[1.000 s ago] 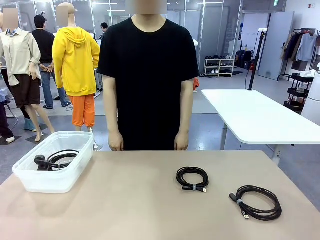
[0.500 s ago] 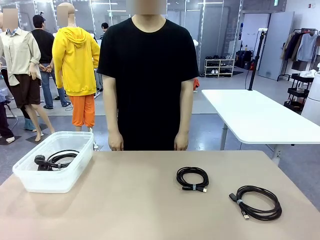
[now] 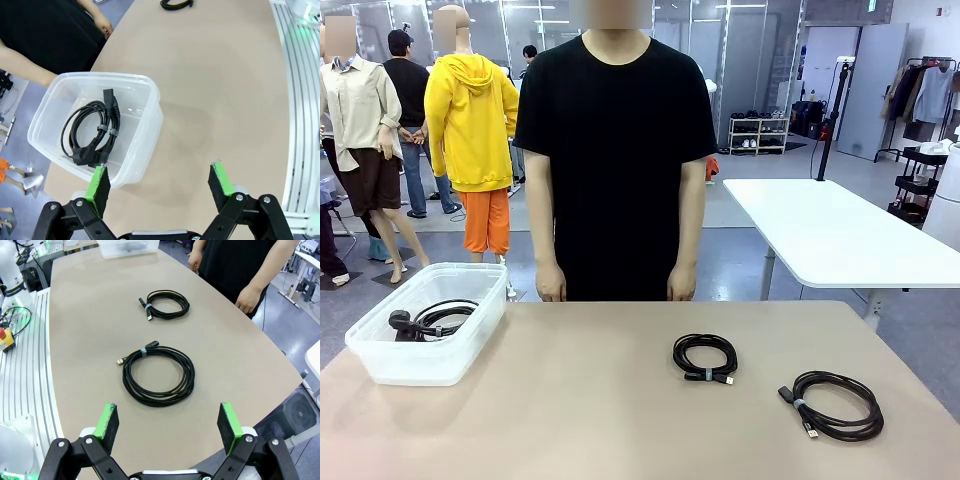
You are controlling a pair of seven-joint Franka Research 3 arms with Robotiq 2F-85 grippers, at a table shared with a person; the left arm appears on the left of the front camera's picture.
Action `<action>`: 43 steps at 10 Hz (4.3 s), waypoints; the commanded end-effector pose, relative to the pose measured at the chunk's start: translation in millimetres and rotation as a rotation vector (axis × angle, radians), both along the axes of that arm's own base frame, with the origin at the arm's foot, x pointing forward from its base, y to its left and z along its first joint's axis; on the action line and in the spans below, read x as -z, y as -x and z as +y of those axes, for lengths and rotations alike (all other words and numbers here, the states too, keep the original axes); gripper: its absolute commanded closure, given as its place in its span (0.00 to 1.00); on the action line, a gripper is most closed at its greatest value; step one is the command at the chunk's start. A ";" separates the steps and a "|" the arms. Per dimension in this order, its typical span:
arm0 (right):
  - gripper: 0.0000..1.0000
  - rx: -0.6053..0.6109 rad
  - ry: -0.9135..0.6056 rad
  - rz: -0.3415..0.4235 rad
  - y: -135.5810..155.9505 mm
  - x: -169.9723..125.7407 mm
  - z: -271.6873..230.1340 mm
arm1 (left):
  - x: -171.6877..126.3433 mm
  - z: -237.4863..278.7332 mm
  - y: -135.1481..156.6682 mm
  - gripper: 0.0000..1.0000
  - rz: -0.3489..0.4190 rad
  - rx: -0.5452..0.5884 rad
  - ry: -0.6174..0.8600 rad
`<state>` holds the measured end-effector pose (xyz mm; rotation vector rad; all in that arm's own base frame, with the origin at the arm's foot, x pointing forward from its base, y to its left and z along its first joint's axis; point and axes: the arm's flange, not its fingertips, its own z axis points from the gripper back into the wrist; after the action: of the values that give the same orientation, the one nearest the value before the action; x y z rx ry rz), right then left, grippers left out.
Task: Organize and store the cables.
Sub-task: Place the USB Extension Cable into the Organizing box.
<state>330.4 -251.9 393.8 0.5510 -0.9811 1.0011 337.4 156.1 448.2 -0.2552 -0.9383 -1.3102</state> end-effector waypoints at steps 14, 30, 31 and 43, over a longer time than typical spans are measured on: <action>0.00 -0.225 0.590 0.153 -77.5 -94.1 219.0 | -1.8 -0.3 -1.3 0.00 0.007 -0.008 0.014; 0.00 -0.302 0.992 0.203 -180.9 62.2 479.1 | -1.8 -0.3 -1.3 0.00 0.007 -0.008 0.014; 0.00 -0.299 1.007 0.213 -181.1 69.5 481.0 | -1.8 -0.3 -1.3 0.00 0.007 -0.008 0.014; 1.00 -0.306 1.012 0.246 -182.9 85.0 479.9 | -1.8 -0.3 -1.3 0.00 0.007 -0.008 0.014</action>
<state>512.1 224.4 304.9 -0.0488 -0.0918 1.5240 337.7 155.7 448.6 -0.2527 -0.9348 -1.3116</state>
